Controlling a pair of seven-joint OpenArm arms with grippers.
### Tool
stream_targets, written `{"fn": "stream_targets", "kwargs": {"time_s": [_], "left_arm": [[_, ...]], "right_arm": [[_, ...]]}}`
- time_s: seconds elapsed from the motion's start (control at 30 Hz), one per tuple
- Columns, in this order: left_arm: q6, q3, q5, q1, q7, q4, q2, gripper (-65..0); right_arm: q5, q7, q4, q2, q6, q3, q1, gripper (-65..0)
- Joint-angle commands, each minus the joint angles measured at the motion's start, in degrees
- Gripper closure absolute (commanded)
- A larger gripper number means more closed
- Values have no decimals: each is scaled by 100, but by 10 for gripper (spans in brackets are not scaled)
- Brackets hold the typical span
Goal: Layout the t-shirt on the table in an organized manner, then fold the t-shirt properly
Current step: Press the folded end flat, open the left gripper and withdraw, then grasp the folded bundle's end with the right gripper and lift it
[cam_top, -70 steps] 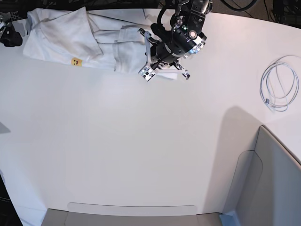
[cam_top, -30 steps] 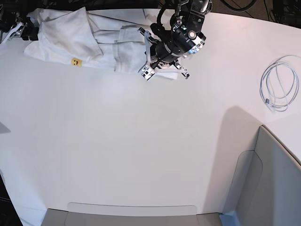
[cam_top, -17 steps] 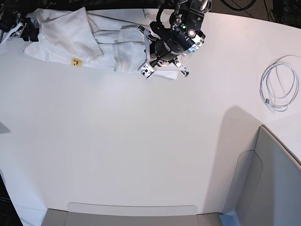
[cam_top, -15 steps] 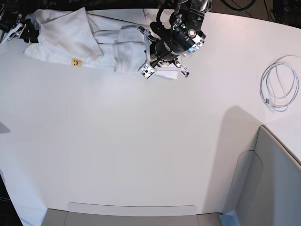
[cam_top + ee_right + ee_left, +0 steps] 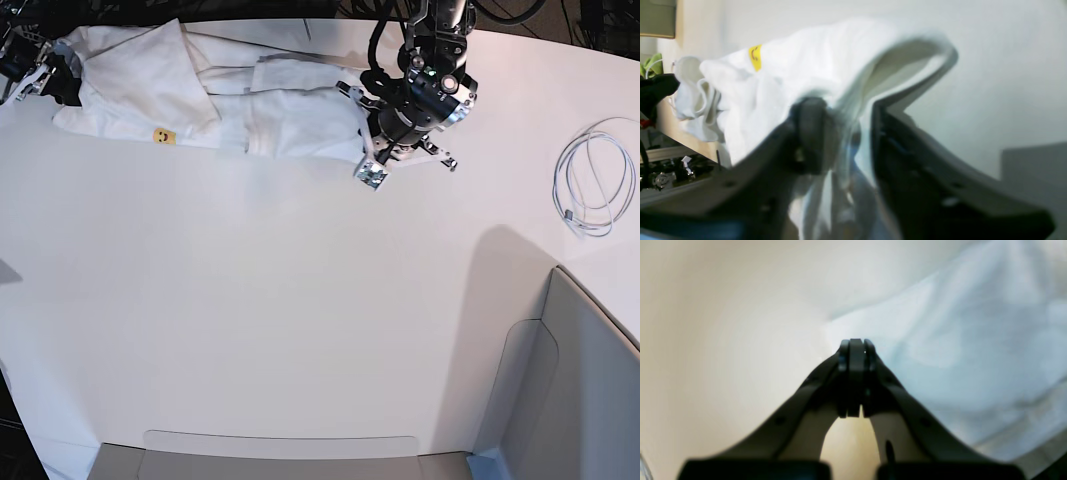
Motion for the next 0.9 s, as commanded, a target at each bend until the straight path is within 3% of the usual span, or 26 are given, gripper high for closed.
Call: {"fn": "stream_targets", "kwargs": {"time_s": [0.0,0.13,0.4,0.63,0.87], "left_arm": [[12,-181,-26,-9,-81,120,-69,0],[12,-946,-17,-9,-46,120,-263,0],[12,-2792,0,439,236,112,-377,0],[12,-2783,-43,1090,165,85,-333,0],[12,-1851,-35,1090,174,-108,-342,0]], "right_arm": [[-171,-144,26,65,60,-67,33,-121],[-171,-144,26,135,60,-498,218,0],[-171,-144,35,267,60,-823,710,0],[-171,-144,35,575,60,-788,1027,0],[-110,-144,123,856,60,-779,1106,0]]}}
